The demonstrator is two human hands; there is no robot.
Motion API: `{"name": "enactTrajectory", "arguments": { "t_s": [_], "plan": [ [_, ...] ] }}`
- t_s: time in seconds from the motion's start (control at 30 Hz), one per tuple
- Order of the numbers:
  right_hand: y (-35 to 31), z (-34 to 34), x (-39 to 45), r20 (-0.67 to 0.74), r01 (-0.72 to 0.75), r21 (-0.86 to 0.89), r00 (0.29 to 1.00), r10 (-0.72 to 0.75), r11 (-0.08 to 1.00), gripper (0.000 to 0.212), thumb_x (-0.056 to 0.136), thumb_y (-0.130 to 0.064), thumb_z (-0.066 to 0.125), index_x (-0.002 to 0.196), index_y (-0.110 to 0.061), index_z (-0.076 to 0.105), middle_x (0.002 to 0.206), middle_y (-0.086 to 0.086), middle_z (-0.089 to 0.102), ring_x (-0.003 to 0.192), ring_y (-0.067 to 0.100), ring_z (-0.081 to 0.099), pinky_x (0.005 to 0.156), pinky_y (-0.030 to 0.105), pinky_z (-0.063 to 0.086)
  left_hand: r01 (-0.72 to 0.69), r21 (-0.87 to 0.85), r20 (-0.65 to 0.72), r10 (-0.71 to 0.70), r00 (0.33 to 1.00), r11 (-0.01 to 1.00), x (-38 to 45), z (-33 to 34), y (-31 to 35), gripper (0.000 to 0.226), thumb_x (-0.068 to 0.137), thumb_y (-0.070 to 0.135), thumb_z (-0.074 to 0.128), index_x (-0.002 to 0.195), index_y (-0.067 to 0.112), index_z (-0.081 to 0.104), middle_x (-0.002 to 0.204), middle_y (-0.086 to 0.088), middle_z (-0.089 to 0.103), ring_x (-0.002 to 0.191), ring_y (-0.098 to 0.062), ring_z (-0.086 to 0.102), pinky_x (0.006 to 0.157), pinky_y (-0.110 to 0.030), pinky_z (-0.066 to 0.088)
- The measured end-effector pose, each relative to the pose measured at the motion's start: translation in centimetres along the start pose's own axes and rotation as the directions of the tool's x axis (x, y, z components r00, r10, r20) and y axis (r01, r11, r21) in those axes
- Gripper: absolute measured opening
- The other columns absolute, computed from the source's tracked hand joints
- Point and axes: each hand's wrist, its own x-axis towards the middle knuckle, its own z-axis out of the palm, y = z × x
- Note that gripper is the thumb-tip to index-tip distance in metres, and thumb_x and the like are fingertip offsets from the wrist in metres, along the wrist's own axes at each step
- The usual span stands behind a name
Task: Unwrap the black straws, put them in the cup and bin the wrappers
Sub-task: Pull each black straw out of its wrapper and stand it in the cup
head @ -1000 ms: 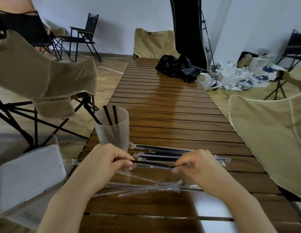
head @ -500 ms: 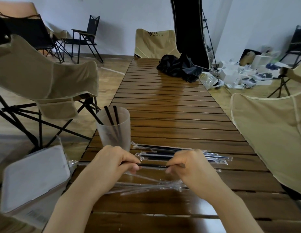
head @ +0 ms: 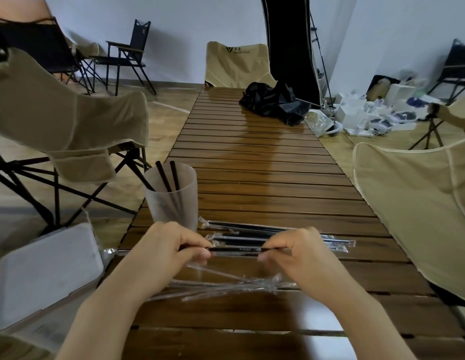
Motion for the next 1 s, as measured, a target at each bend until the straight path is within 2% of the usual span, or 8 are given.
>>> {"name": "enactTrajectory", "arguments": {
  "t_s": [0.07, 0.2, 0.3, 0.43, 0.53, 0.63, 0.73, 1.0],
  "plan": [
    [-0.1, 0.0, 0.1, -0.032, 0.027, -0.013, 0.999, -0.027, 1.0, 0.018, 0.089, -0.022, 0.06, 0.079, -0.022, 0.075, 0.075, -0.011, 0.071, 0.072, 0.001, 0.064, 0.067, 0.012, 0.05, -0.016, 0.006, 0.006, 0.016, 1.0, 1.0, 0.2, 0.4, 0.1, 0.012, 0.087, 0.03, 0.066, 0.092, 0.037, 0.075, 0.068, 0.033, 0.062, 0.074, 0.024, 0.054, 0.065, 0.002, 0.039],
    [-0.8, 0.1, 0.0, -0.016, 0.085, -0.06, 0.996, -0.086, 0.995, 0.023, 0.09, -0.011, 0.057, 0.077, -0.012, 0.075, 0.075, -0.011, 0.071, 0.068, -0.015, 0.058, 0.059, 0.003, 0.041, -0.021, 0.019, 0.052, 0.02, 0.998, 1.0, 0.3, 0.9, 0.1, 0.013, 0.089, 0.031, 0.064, 0.096, 0.036, 0.075, 0.077, 0.023, 0.069, 0.089, 0.018, 0.057, 0.076, -0.002, 0.042],
    [-0.9, 0.6, 0.0, 0.006, 0.078, -0.052, 0.997, -0.078, 0.996, 0.021, 0.09, -0.019, 0.058, 0.079, -0.015, 0.075, 0.072, -0.012, 0.068, 0.067, -0.005, 0.061, 0.057, 0.008, 0.044, -0.025, 0.041, 0.038, 0.023, 0.999, 0.999, 0.1, 0.9, 0.0, 0.014, 0.089, 0.031, 0.064, 0.096, 0.038, 0.074, 0.077, 0.023, 0.07, 0.091, 0.018, 0.057, 0.076, -0.002, 0.041],
    [-1.3, 0.8, 0.2, 0.087, 0.048, -0.016, 0.995, -0.046, 0.999, 0.014, 0.087, -0.036, 0.061, 0.091, -0.028, 0.072, 0.081, -0.007, 0.07, 0.072, 0.006, 0.064, 0.07, 0.025, 0.055, -0.016, 0.031, 0.0, 0.016, 1.0, 0.999, 0.1, 0.4, 0.1, 0.013, 0.088, 0.031, 0.066, 0.091, 0.04, 0.074, 0.068, 0.035, 0.061, 0.084, 0.023, 0.055, 0.069, -0.003, 0.04],
    [-0.8, -0.2, 0.1, 0.026, 0.009, 0.022, 1.0, -0.01, 1.0, 0.024, 0.085, -0.036, 0.064, 0.109, -0.034, 0.067, 0.098, -0.019, 0.067, 0.089, -0.006, 0.062, 0.08, 0.013, 0.05, 0.005, 0.013, -0.03, -0.005, 1.0, 1.0, -0.2, -0.3, -0.3, 0.014, 0.088, 0.03, 0.066, 0.09, 0.043, 0.072, 0.067, 0.033, 0.062, 0.08, 0.023, 0.055, 0.064, -0.002, 0.041],
    [-0.3, -0.8, -0.1, -0.02, 0.0, -0.003, 1.0, 0.0, 1.0, 0.017, 0.089, -0.026, 0.062, 0.099, -0.036, 0.071, 0.09, -0.024, 0.067, 0.087, -0.011, 0.06, 0.076, 0.004, 0.044, 0.009, -0.02, -0.04, -0.01, 0.999, 1.0, -0.3, -0.6, -0.5, 0.015, 0.087, 0.03, 0.066, 0.088, 0.043, 0.072, 0.072, 0.028, 0.067, 0.079, 0.02, 0.058, 0.065, -0.001, 0.042],
    [-0.4, -0.4, -0.2, -0.004, 0.024, -0.047, 1.0, -0.025, 0.999, 0.019, 0.091, -0.018, 0.059, 0.094, -0.029, 0.074, 0.087, -0.017, 0.07, 0.084, -0.007, 0.063, 0.077, 0.005, 0.046, -0.01, -0.022, -0.052, 0.009, 0.999, 1.0, -0.1, -0.2, -0.3, 0.014, 0.087, 0.029, 0.067, 0.09, 0.04, 0.075, 0.075, 0.025, 0.07, 0.08, 0.018, 0.059, 0.07, 0.001, 0.042],
    [-0.7, 1.6, 0.3, 0.008, 0.102, -0.11, 0.995, -0.102, 0.989, 0.02, 0.091, -0.022, 0.057, 0.082, -0.033, 0.07, 0.068, -0.024, 0.056, 0.07, -0.005, 0.058, 0.066, 0.007, 0.042, -0.038, 0.042, -0.048, 0.04, 0.998, 0.998, 0.3, 0.6, -0.5, 0.011, 0.087, 0.033, 0.067, 0.087, 0.039, 0.076, 0.078, 0.027, 0.07, 0.086, 0.018, 0.059, 0.073, -0.004, 0.042]
  ]
}}
